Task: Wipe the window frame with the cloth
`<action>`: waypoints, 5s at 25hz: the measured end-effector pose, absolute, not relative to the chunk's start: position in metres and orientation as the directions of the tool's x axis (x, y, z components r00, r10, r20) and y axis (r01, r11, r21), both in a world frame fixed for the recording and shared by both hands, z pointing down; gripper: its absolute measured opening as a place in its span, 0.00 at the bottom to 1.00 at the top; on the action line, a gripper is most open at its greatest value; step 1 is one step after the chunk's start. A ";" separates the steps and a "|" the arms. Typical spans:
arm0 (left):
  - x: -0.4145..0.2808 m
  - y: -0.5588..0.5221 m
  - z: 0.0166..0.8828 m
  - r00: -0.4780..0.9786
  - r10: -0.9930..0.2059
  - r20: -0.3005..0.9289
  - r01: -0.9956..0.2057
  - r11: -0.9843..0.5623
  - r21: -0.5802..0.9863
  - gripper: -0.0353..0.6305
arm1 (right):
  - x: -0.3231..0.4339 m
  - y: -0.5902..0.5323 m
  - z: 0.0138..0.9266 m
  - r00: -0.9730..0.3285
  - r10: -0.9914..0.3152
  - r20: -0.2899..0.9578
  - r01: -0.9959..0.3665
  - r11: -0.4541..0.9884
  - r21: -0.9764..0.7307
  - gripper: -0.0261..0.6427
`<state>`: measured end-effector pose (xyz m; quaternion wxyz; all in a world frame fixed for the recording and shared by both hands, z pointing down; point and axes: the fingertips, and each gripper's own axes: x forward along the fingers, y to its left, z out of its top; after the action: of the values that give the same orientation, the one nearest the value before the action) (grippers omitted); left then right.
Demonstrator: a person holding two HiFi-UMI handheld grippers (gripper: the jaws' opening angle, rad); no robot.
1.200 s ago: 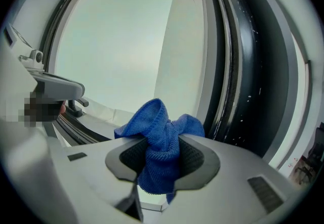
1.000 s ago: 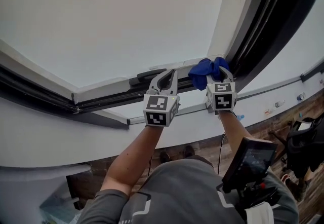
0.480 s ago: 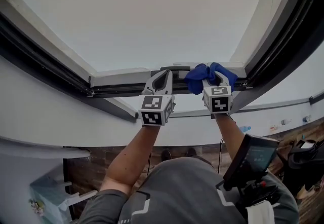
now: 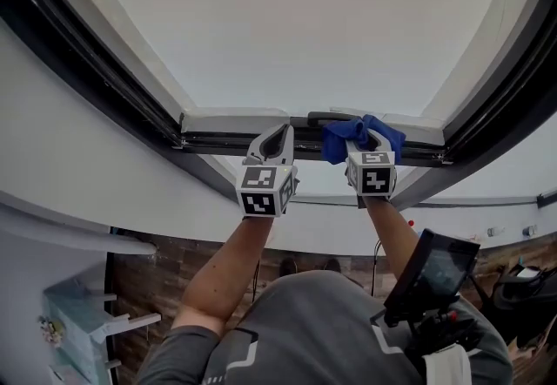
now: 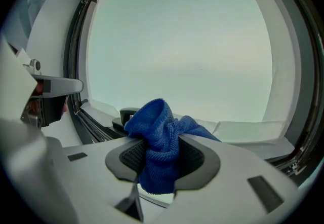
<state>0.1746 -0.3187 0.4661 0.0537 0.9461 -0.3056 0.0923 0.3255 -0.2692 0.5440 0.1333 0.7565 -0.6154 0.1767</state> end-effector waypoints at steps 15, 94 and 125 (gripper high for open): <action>0.139 -0.300 0.453 0.809 -0.565 0.162 -0.581 -0.811 0.075 0.06 | 0.304 -0.220 0.511 0.189 -0.906 0.378 -0.963 -0.246 -0.108 0.27; -0.157 -0.432 0.477 0.552 -0.807 0.212 -0.826 -0.564 0.002 0.06 | -0.063 -0.522 0.547 -0.303 -0.829 0.470 -0.942 0.337 -0.013 0.27; -0.128 -0.455 0.455 0.460 -0.863 0.210 -0.883 -0.470 0.007 0.06 | -0.052 -0.515 0.518 -0.443 -0.801 0.403 -0.890 0.448 -0.087 0.27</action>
<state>-0.1282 -0.4549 0.4547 0.0572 0.8526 -0.5118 0.0887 -0.0515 -0.5153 0.5175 0.1534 0.5049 -0.8370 0.1446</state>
